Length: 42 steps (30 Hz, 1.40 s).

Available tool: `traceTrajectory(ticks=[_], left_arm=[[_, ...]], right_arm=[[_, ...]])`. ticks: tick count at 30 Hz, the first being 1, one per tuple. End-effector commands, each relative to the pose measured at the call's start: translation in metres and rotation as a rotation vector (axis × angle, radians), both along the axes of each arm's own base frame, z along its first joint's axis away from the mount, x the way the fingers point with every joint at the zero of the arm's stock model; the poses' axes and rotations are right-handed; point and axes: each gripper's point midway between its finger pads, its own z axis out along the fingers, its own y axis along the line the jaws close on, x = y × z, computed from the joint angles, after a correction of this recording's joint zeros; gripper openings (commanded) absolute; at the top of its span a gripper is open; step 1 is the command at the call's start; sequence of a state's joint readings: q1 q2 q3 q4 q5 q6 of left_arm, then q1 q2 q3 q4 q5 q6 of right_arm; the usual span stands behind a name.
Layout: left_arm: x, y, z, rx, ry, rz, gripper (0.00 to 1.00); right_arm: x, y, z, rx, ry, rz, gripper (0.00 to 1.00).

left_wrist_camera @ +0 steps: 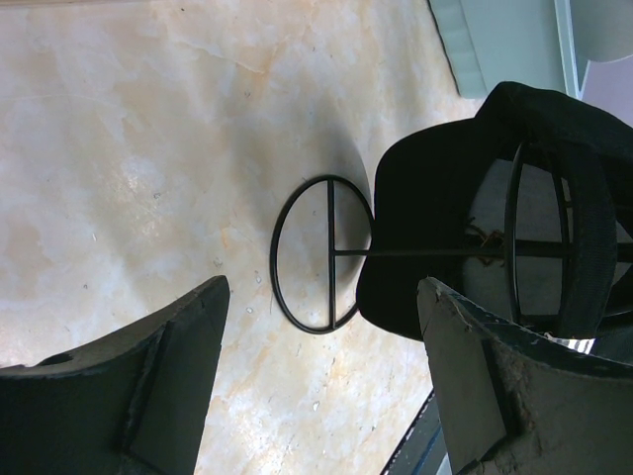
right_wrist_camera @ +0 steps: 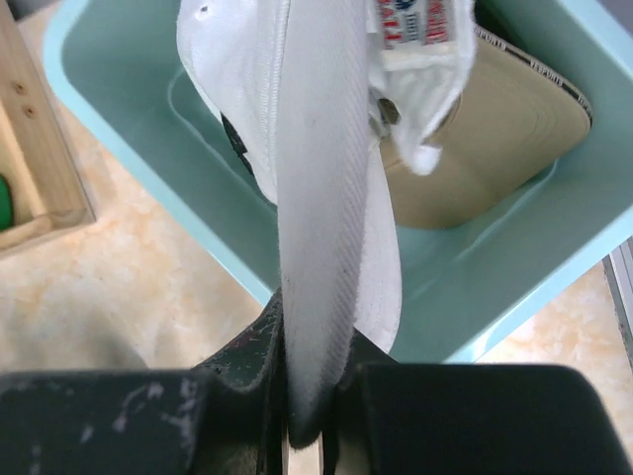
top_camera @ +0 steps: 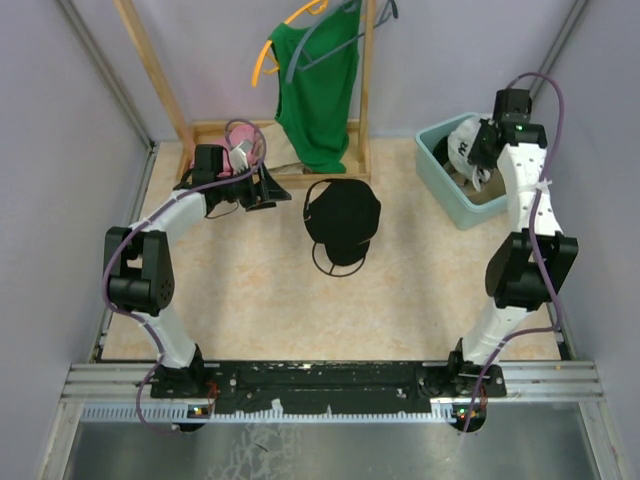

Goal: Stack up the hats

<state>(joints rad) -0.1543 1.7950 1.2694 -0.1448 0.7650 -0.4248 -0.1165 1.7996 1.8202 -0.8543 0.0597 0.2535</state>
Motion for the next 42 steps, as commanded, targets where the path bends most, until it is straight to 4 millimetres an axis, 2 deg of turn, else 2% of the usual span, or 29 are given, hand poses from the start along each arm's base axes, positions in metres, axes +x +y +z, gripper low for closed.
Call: traceTrajectory(ticks=[1,5,6,12,14,19,25,28,30,32,36,39,42], left_arm=[[0.006,0.002,0.019,-0.002,-0.052,-0.004,0.83],[0.008,0.002,0.022,0.002,-0.059,-0.003,0.83],[0.009,0.002,0.021,0.001,-0.057,-0.003,0.83],[0.01,0.001,0.02,-0.004,-0.049,-0.002,0.82],[0.01,0.002,0.019,-0.002,-0.05,-0.002,0.82],[0.009,0.001,0.014,-0.008,-0.037,-0.003,0.83],[0.009,0.0,0.01,-0.014,-0.031,-0.006,0.83],[0.009,0.0,0.008,-0.014,-0.029,-0.007,0.82],[0.008,0.0,0.006,-0.013,-0.025,-0.008,0.82],[0.007,0.0,0.004,-0.013,-0.021,-0.01,0.82],[0.008,0.0,0.0,-0.015,-0.014,-0.011,0.82],[0.009,-0.002,-0.001,-0.022,-0.01,-0.018,0.82],[0.011,-0.003,-0.001,-0.025,-0.009,-0.02,0.82]], right_arm=[[0.011,-0.005,0.056,0.035,-0.156,0.008,0.06],[0.02,0.002,0.085,0.076,-0.224,0.036,0.12],[0.022,0.001,0.085,0.07,-0.224,0.032,0.14],[0.027,-0.007,0.047,0.052,-0.136,0.011,0.16],[0.027,-0.009,0.043,0.045,-0.129,0.005,0.21],[0.026,-0.011,0.041,0.035,-0.123,0.0,0.26],[0.02,-0.012,0.027,0.02,-0.097,-0.001,0.26],[0.009,-0.006,0.022,0.008,-0.086,0.031,0.32],[-0.01,0.003,0.02,0.013,-0.109,0.062,0.34],[-0.03,0.008,0.029,-0.01,-0.159,0.081,0.37],[-0.064,0.0,0.022,-0.082,-0.173,0.042,0.44],[-0.073,0.0,0.018,-0.091,-0.18,0.038,0.48],[-0.072,0.002,0.023,-0.079,-0.196,0.046,0.48]])
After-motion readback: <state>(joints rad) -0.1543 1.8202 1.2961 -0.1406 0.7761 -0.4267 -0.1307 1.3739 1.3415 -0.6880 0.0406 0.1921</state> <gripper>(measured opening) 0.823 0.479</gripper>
